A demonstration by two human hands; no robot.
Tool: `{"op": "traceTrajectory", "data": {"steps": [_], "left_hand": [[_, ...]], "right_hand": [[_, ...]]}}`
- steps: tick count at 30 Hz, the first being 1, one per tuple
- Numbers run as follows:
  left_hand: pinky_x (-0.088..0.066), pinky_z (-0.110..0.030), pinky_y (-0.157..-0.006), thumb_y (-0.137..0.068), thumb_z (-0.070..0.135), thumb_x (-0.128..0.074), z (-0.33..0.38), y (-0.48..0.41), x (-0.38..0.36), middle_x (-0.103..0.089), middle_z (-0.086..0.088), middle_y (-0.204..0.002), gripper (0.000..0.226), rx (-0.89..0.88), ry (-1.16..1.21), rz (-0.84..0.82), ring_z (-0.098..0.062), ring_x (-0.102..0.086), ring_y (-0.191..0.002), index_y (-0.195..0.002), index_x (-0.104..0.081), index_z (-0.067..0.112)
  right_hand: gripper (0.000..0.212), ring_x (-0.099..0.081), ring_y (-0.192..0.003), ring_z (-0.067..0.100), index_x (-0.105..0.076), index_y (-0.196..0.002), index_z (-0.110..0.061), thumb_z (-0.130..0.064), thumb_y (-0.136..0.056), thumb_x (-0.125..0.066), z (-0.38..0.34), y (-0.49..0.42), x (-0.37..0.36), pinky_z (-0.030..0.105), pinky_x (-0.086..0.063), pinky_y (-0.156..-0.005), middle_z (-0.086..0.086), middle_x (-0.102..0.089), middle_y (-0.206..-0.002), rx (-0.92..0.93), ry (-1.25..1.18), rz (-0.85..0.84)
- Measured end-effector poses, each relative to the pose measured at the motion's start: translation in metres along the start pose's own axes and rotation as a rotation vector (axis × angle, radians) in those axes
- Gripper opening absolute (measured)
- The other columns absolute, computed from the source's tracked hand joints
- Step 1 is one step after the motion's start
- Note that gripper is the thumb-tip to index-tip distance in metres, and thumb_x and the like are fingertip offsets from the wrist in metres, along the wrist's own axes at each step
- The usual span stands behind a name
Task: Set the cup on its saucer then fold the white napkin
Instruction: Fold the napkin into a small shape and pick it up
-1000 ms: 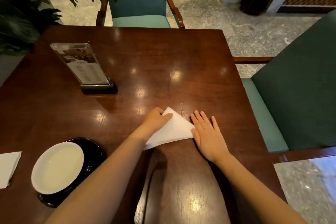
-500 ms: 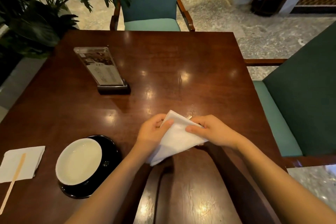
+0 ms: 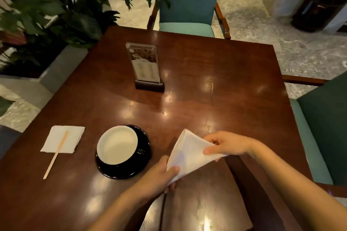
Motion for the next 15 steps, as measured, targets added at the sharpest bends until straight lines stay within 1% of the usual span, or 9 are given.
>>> {"op": "traceTrajectory", "data": {"steps": [1,2,3,4,6,7,9,11,15], "left_hand": [[-0.043,-0.026,-0.057,-0.077,0.044,-0.044,-0.011,0.004,-0.001,-0.061,-0.006,-0.081,0.041,0.024,-0.065,0.081,-0.011,-0.051,-0.058,-0.107,-0.043,0.015],[-0.044,-0.028,-0.061,-0.078,0.042,-0.044,-0.024,0.006,-0.002,-0.060,-0.008,-0.083,0.036,0.028,-0.098,0.154,-0.014,-0.053,-0.062,-0.103,-0.042,0.016],[-0.046,-0.031,-0.066,-0.083,0.037,-0.046,-0.036,0.007,-0.003,-0.060,-0.010,-0.087,0.026,0.009,-0.122,0.233,-0.016,-0.054,-0.068,-0.097,-0.040,0.017],[-0.045,-0.030,-0.070,-0.088,0.032,-0.046,-0.047,0.008,-0.004,-0.057,-0.009,-0.090,0.017,-0.022,-0.167,0.317,-0.016,-0.054,-0.074,-0.092,-0.039,0.017],[-0.039,-0.018,-0.066,-0.093,0.026,-0.047,-0.058,0.013,-0.011,-0.050,-0.001,-0.086,0.014,-0.122,-0.281,0.481,-0.004,-0.047,-0.075,-0.085,-0.038,0.018],[-0.037,-0.018,-0.062,-0.092,0.026,-0.049,-0.060,0.016,-0.016,-0.047,0.004,-0.082,0.015,-0.180,-0.304,0.551,-0.003,-0.046,-0.074,-0.083,-0.039,0.019],[-0.036,-0.019,-0.057,-0.089,0.025,-0.053,-0.062,0.019,-0.028,-0.045,0.009,-0.077,0.015,-0.249,-0.352,0.665,-0.007,-0.046,-0.069,-0.080,-0.042,0.022],[-0.037,-0.024,-0.056,-0.086,0.026,-0.055,-0.066,0.016,-0.034,-0.046,0.009,-0.076,0.014,-0.277,-0.412,0.766,-0.009,-0.045,-0.066,-0.078,-0.044,0.024],[-0.030,-0.020,-0.062,-0.085,0.024,-0.048,-0.075,0.009,-0.035,-0.050,0.005,-0.079,0.002,-0.352,-0.536,0.915,-0.010,-0.043,-0.069,-0.084,-0.047,0.023]], "right_hand": [[0.015,-0.054,-0.070,0.010,-0.063,-0.095,-0.013,-0.027,-0.091,-0.058,-0.001,-0.007,-0.001,0.018,-0.041,-0.063,-0.004,-0.058,-0.084,-0.003,0.111,0.001],[0.015,-0.050,-0.069,0.010,-0.062,-0.093,-0.010,-0.023,-0.091,-0.057,-0.004,-0.014,-0.002,0.018,-0.036,-0.062,-0.002,-0.055,-0.083,-0.001,0.237,0.008],[0.013,-0.046,-0.067,0.011,-0.061,-0.087,-0.007,-0.018,-0.090,-0.055,-0.008,-0.022,-0.003,0.019,-0.033,-0.059,-0.002,-0.052,-0.079,0.014,0.344,0.034],[0.012,-0.044,-0.067,0.012,-0.059,-0.082,-0.007,-0.015,-0.089,-0.055,-0.014,-0.028,-0.004,0.021,-0.031,-0.058,-0.001,-0.050,-0.076,0.037,0.417,0.084],[0.011,-0.046,-0.079,0.013,-0.063,-0.081,-0.014,-0.012,-0.088,-0.055,-0.028,-0.040,-0.006,0.019,-0.033,-0.064,-0.001,-0.056,-0.083,0.112,0.521,0.209],[0.013,-0.047,-0.088,0.014,-0.067,-0.087,-0.017,-0.012,-0.088,-0.055,-0.033,-0.046,-0.006,0.020,-0.034,-0.071,-0.002,-0.060,-0.091,0.164,0.570,0.270],[0.019,-0.046,-0.098,0.017,-0.071,-0.094,-0.024,-0.014,-0.088,-0.057,-0.037,-0.059,-0.007,0.026,-0.039,-0.083,-0.004,-0.062,-0.103,0.246,0.607,0.374],[0.021,-0.045,-0.101,0.020,-0.073,-0.093,-0.027,-0.014,-0.088,-0.057,-0.040,-0.070,-0.009,0.033,-0.042,-0.086,-0.002,-0.060,-0.104,0.275,0.580,0.412],[0.020,-0.043,-0.107,0.017,-0.072,-0.095,-0.025,-0.015,-0.091,-0.055,-0.043,-0.082,-0.019,0.032,-0.042,-0.088,0.000,-0.057,-0.109,0.285,0.527,0.444]]}}
Point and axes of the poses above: each hand's wrist, its own y-axis away from the middle knuckle, its own x-axis out of the back of the hand, z = x × y, the point moved 2 cm from there along -y, towards the middle knuckle
